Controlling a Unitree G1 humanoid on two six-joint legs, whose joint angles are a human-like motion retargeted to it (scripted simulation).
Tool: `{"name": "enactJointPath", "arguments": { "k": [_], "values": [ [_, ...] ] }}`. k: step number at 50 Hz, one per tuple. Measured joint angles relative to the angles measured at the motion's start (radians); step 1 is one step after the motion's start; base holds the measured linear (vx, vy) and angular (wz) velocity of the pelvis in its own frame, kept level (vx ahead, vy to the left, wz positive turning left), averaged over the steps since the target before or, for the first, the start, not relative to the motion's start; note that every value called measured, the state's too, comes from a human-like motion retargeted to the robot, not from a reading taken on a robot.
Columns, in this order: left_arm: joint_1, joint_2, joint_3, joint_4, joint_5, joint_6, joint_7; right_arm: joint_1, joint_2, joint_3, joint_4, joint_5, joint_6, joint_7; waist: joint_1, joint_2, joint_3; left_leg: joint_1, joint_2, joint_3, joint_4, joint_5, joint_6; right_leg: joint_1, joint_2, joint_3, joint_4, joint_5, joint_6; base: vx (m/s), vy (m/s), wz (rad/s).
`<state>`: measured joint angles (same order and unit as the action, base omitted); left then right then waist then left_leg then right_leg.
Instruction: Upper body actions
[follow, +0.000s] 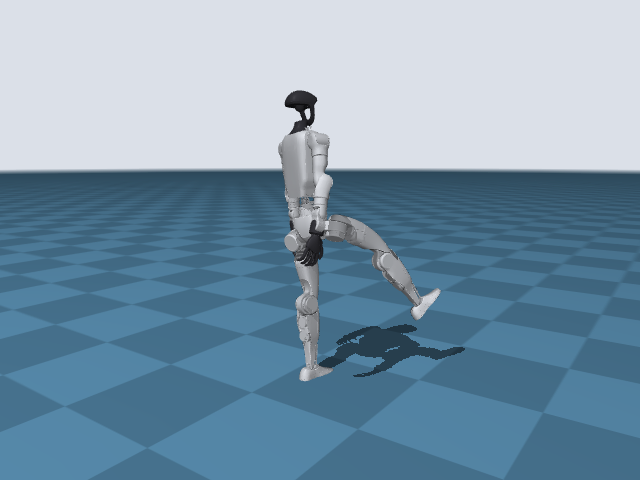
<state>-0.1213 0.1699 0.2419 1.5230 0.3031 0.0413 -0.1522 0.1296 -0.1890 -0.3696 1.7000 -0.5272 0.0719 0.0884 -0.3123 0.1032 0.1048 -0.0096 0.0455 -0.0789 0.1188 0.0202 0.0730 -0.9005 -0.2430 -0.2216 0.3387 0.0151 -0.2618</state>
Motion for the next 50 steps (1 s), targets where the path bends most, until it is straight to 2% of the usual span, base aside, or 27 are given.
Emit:
{"name": "enactJointPath", "arguments": {
  "k": [3, 7, 10, 12, 15, 20, 26, 29, 32, 37, 44, 50],
  "values": [
    [0.063, -0.001, 0.033, 0.083, 0.026, 0.038, 0.016, -0.027, 0.001, 0.020, 0.000, -0.026, -0.024, 0.004, 0.071, -0.040, -0.045, 0.006, -0.016, 0.060, -0.006, -0.014, -0.003, 0.151, 0.072, -0.019, 0.014, 0.034, 0.019, 0.18, -0.19, -0.97],
    [0.150, 0.002, 0.062, 0.158, 0.054, 0.086, 0.013, -0.072, -0.003, 0.050, -0.047, -0.070, -0.048, -0.001, 0.140, -0.083, -0.086, 0.009, -0.053, 0.122, -0.011, -0.027, 0.010, 0.358, 0.126, 0.022, 0.010, 0.099, 0.098, 0.11, -0.07, -0.71],
    [0.219, 0.005, 0.083, 0.174, 0.075, 0.095, 0.015, -0.109, -0.003, 0.075, -0.099, -0.106, -0.061, 0.002, 0.168, -0.106, -0.111, 0.009, -0.077, 0.155, -0.019, -0.036, 0.021, 0.502, 0.169, 0.101, -0.048, 0.140, 0.168, 0.04, -0.07, -0.46],
    [0.263, 0.000, 0.087, 0.175, 0.078, 0.094, 0.025, -0.119, -0.001, 0.091, -0.129, -0.117, -0.074, -0.002, 0.181, -0.113, -0.130, 0.010, -0.088, 0.168, -0.033, -0.035, 0.026, 0.588, 0.186, 0.122, -0.107, 0.149, 0.193, 0.00, -0.08, -0.49],
    [0.308, -0.002, 0.100, 0.175, 0.077, 0.091, 0.037, -0.145, 0.003, 0.113, -0.171, -0.127, -0.090, 0.006, 0.232, -0.133, -0.146, 0.012, -0.109, 0.219, -0.042, -0.044, 0.036, 0.685, 0.187, 0.110, -0.173, 0.145, 0.210, -0.05, -0.07, -0.73],
    [0.320, -0.005, 0.111, 0.172, 0.053, 0.097, 0.028, -0.174, 0.024, 0.153, -0.225, -0.127, -0.104, 0.033, 0.323, -0.142, -0.154, 0.016, -0.106, 0.305, -0.055, -0.060, 0.040, 0.795, 0.168, 0.009, -0.215, 0.148, 0.195, -0.12, -0.04, -0.90],
    [0.272, -0.026, 0.117, 0.123, 0.018, 0.088, 0.012, -0.197, 0.052, 0.204, -0.241, -0.153, -0.113, 0.056, 0.409, -0.150, -0.170, 0.005, -0.094, 0.407, -0.078, -0.067, 0.026, 0.836, 0.141, -0.012, -0.197, 0.184, 0.192, -0.20, -0.04, -0.85],
    [0.239, -0.035, 0.122, 0.094, 0.000, 0.075, 0.006, -0.196, 0.064, 0.219, -0.230, -0.162, -0.116, 0.057, 0.412, -0.173, -0.177, -0.010, -0.113, 0.432, -0.085, -0.064, 0.020, 0.846, 0.119, 0.005, -0.228, 0.187, 0.289, -0.29, -0.09, -0.35],
    [0.204, -0.032, 0.126, 0.071, -0.006, 0.071, -0.001, -0.188, 0.072, 0.217, -0.197, -0.167, -0.112, 0.052, 0.400, -0.189, -0.204, -0.038, -0.117, 0.434, -0.090, -0.060, 0.007, 0.828, 0.107, 0.005, -0.254, 0.143, 0.310, -0.29, -0.10, -0.04],
    [0.151, -0.031, 0.124, 0.037, -0.029, 0.068, 0.003, -0.165, 0.056, 0.191, -0.094, -0.180, -0.081, 0.030, 0.427, -0.206, -0.235, -0.057, -0.117, 0.452, -0.123, -0.040, -0.017, 0.793, 0.106, -0.022, -0.274, 0.093, 0.293, -0.27, -0.09, -0.15],
    [0.117, -0.061, 0.112, 0.011, -0.089, 0.050, -0.017, -0.126, 0.008, 0.164, 0.000, -0.198, -0.006, -0.002, 0.375, -0.157, -0.240, -0.071, -0.086, 0.400, -0.139, -0.010, -0.036, 0.799, 0.135, -0.053, -0.284, 0.070, 0.284, -0.26, -0.08, 0.33],
    [0.133, -0.060, 0.062, 0.008, -0.034, 0.039, -0.016, -0.082, -0.002, 0.132, 0.000, -0.161, 0.020, -0.009, 0.359, -0.126, -0.246, -0.069, -0.065, 0.378, -0.145, -0.001, -0.056, 0.806, 0.158, -0.062, -0.287, 0.048, 0.270, -0.18, -0.01, 0.16]
  ]
}}
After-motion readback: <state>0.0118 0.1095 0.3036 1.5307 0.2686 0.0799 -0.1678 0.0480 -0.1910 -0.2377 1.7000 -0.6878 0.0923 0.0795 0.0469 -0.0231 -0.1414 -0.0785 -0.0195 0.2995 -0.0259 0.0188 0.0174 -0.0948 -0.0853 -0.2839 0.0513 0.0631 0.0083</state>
